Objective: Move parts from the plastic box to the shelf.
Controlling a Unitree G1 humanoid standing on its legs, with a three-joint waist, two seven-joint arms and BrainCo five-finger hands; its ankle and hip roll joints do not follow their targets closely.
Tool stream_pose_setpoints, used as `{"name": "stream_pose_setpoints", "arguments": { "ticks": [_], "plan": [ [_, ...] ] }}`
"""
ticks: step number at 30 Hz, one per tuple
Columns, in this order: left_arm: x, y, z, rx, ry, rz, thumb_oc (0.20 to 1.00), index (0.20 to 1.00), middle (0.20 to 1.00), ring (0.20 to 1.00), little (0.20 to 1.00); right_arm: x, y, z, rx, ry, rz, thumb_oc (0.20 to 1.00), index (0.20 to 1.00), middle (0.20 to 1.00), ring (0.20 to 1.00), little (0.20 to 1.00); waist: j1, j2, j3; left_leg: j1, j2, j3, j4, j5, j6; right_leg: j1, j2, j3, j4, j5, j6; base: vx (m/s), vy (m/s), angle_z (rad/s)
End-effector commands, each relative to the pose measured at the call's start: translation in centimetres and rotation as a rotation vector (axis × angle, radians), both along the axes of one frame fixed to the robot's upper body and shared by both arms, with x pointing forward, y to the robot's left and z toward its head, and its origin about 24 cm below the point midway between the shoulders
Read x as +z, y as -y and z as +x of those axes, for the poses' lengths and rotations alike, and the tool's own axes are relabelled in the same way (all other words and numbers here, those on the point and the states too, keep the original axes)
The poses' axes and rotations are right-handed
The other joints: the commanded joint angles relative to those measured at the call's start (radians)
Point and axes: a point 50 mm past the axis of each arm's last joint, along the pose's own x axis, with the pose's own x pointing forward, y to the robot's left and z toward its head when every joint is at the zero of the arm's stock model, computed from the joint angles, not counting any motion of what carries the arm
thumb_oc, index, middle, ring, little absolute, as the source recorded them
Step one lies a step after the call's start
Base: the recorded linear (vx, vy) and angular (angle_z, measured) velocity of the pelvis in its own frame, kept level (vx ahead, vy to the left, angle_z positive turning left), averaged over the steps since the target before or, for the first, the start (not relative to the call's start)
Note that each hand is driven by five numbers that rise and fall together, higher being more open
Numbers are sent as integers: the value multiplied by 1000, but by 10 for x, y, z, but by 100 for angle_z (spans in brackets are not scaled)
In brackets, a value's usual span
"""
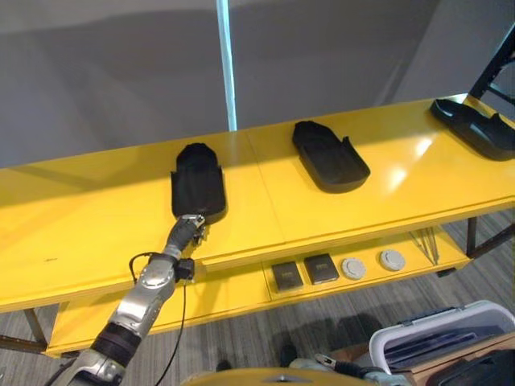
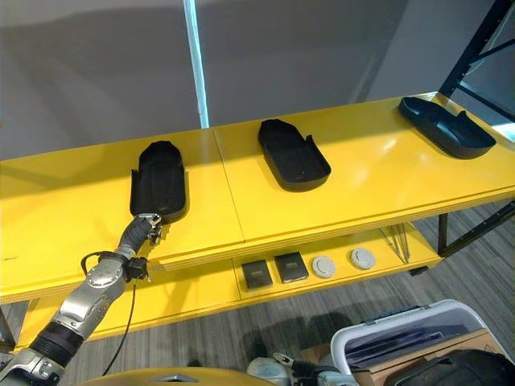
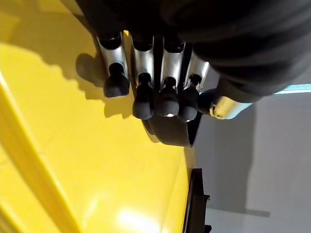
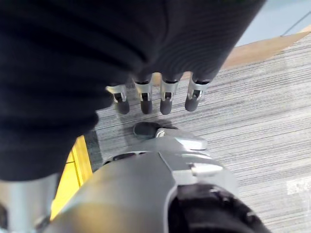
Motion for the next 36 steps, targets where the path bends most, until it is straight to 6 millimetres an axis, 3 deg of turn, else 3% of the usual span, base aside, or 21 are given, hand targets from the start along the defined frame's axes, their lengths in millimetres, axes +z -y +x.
{"name": "stream_pose_setpoints", "arguments": {
  "ticks": [1,8,12,14,19,26,29,33,34,35,36],
  "plan": [
    [32,5,27,14,151,-11,200,200,200,200,200,-4,1,-19,112,-101,-31,1000,1000,1000,1000,1000,-13,-9,31,-19,70,37,-2,-79,-50,62,-13,16,2,-156,41,0,0,0],
    [46,1,33,16,200,-10,200,200,200,200,200,-4,2,-16,96,-88,-29,1000,1000,1000,1000,1000,-8,-10,41,-21,71,36,-2,-76,-53,64,-13,8,2,-160,39,-38,-4,-1],
    [55,-6,24,30,266,-59,219,219,219,219,219,-4,3,-19,75,-96,-31,1000,1000,1000,1000,1000,10,-10,35,-15,67,24,-2,-80,-55,75,-16,-7,2,-163,39,-58,5,1],
    [69,-12,10,70,391,-90,1000,1000,1000,1000,1000,-4,4,-19,38,-86,-28,1000,1000,1000,1000,1000,33,-14,29,-11,63,11,-2,-81,-51,87,-20,-22,2,-162,37,-98,15,5],
    [85,-11,-12,85,584,-100,1000,1000,1000,1000,1000,-4,-1,-10,-5,-74,1,1000,1000,1000,1000,1000,73,-30,26,-5,53,-17,-2,-87,-40,108,-26,-45,2,-159,31,-89,-2,18],
    [69,5,-27,8,620,-34,1000,1000,1000,1000,1000,-2,-10,5,-64,-79,65,1000,1000,1000,1000,1000,107,-53,23,20,47,-42,-2,-101,-27,133,-27,-57,5,-160,28,-38,-59,13],
    [59,5,-30,28,582,-40,1000,1000,1000,1000,1000,-1,-12,10,-95,-72,83,1000,1000,1000,1000,1000,106,-59,23,32,47,-45,6,-106,-23,134,-19,-37,10,-164,22,0,-78,7],
    [62,8,-30,51,608,-93,1000,1000,1000,1000,1000,-1,-12,10,-113,-83,85,1000,1000,1000,1000,1000,95,-74,33,-2,45,-78,136,-148,-18,119,-17,19,38,-169,3,16,-39,-8],
    [71,10,-28,88,654,-107,1000,1000,1000,1000,1000,0,-7,10,-61,-103,49,1000,1000,1000,1000,1000,110,-83,65,-74,35,-185,255,-166,-16,103,-18,74,66,-165,-12,-35,19,-26],
    [72,9,-27,96,662,-109,1000,1000,1000,1000,1000,0,-6,9,-53,-107,42,1000,1000,1000,1000,1000,112,-85,67,-85,31,-205,262,-162,-14,96,-18,82,69,-163,-14,-76,57,-47],
    [77,7,-26,126,688,-110,1000,1000,1000,1000,1000,0,-2,8,-28,-114,24,1000,1000,1000,1000,1000,121,-88,76,-103,17,-268,279,-169,-8,83,-18,116,81,-162,-16,-79,94,-90]
  ]
}}
